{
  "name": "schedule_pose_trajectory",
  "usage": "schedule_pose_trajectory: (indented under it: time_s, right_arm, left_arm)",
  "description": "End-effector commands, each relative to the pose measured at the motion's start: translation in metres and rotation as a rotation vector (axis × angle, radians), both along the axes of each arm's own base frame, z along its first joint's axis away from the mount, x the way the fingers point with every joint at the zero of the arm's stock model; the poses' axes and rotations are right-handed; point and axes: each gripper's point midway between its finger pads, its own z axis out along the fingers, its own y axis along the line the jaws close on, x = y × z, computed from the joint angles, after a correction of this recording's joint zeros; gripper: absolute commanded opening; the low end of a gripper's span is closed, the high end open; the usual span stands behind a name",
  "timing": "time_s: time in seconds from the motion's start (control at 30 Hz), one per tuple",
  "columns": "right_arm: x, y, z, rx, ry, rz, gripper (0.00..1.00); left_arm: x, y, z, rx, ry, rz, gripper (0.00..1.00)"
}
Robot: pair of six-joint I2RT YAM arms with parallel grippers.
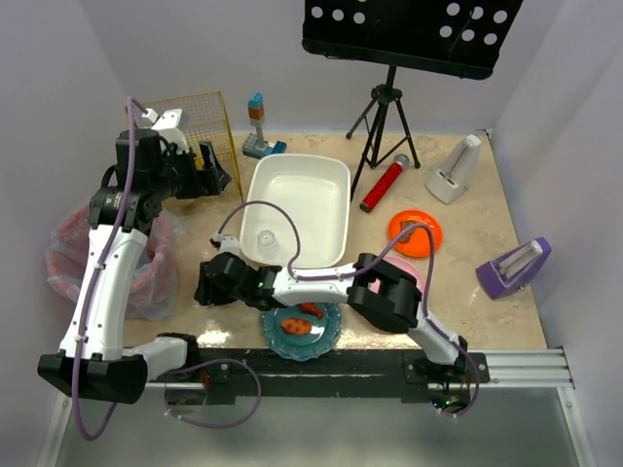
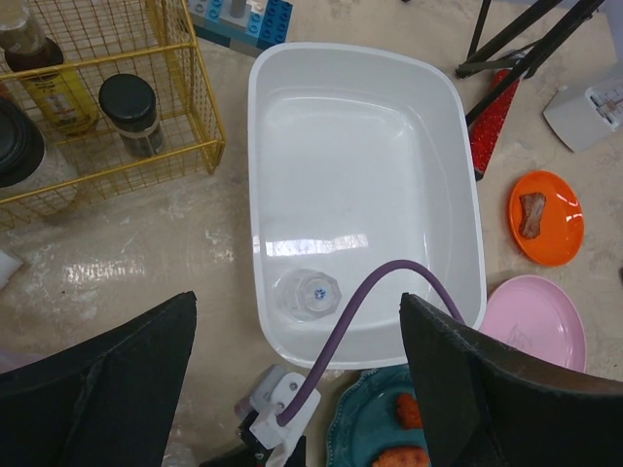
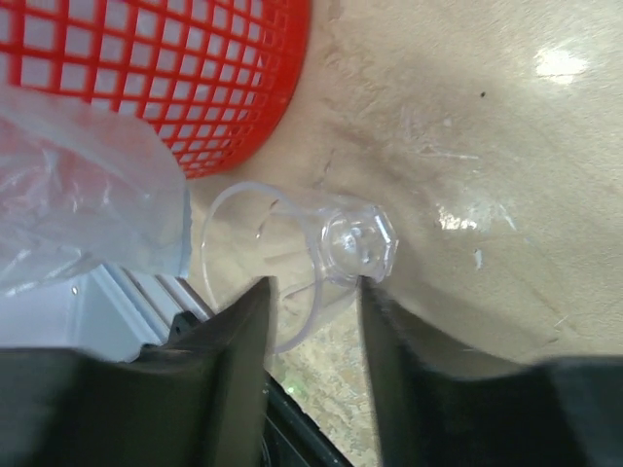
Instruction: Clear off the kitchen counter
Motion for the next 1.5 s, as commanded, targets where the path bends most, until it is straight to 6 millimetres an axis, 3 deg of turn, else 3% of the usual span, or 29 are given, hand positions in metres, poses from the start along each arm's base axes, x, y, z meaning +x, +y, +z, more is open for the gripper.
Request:
schedule_pose_trajectory:
  time_s: [0.0,0.2,0.4,0.5,0.6,0.73,0.9,1.07,1.13,1.3,1.47]
  right_arm:
    - [0.016,-0.002,0.022,0.040,-0.030,-0.063,0.35]
    - [0.023,-0.018,0.026,0.037,-0.044,-0.096,0.02]
    - [0.038,-0.051,0.050,0.035,-0.076,-0.146,0.00]
    - [0.047,-0.082,0.081,0.041,-0.131,-0.185,0.00]
    - [0.049,-0.115,0.129,0.088,-0.201,-0.207,0.00]
    - [0.054,-0.169,0.183,0.158,-0.241,-0.230,0.00]
    - [0.057,-0.235,0.251,0.352,-0.315,-0.194,0.00]
    - [0.059,-0.284,0.300,0.427,-0.450,-0.264,0.00]
    - [0.057,-0.294,0.316,0.464,-0.480,-0.267,0.00]
    - [0.037,-0.301,0.360,0.598,-0.553,-0.187,0.00]
    - [0.025,-0.311,0.381,0.672,-0.579,-0.181,0.00]
  left_arm:
    - [-0.004,0.000,0.001,0.004,-0.017,-0.016,0.90]
    - [-0.003,-0.001,-0.003,-0.001,-0.014,-0.019,0.89]
    - [-0.003,-0.001,0.001,-0.004,-0.026,-0.020,0.90]
    - [-0.004,-0.003,0.008,-0.013,-0.046,-0.030,0.90]
    - [-0.007,-0.009,0.022,-0.045,-0.076,-0.054,0.90]
    - [-0.014,-0.028,0.055,-0.155,-0.146,-0.115,0.89]
    - [-0.040,-0.072,0.092,-0.395,-0.226,-0.332,0.88]
    - [-0.068,-0.088,0.127,-0.513,-0.324,-0.445,0.88]
    - [-0.079,-0.096,0.140,-0.569,-0.359,-0.504,0.88]
    - [-0.104,-0.127,0.151,-0.730,-0.377,-0.678,0.88]
    - [-0.118,-0.150,0.153,-0.772,-0.370,-0.756,0.88]
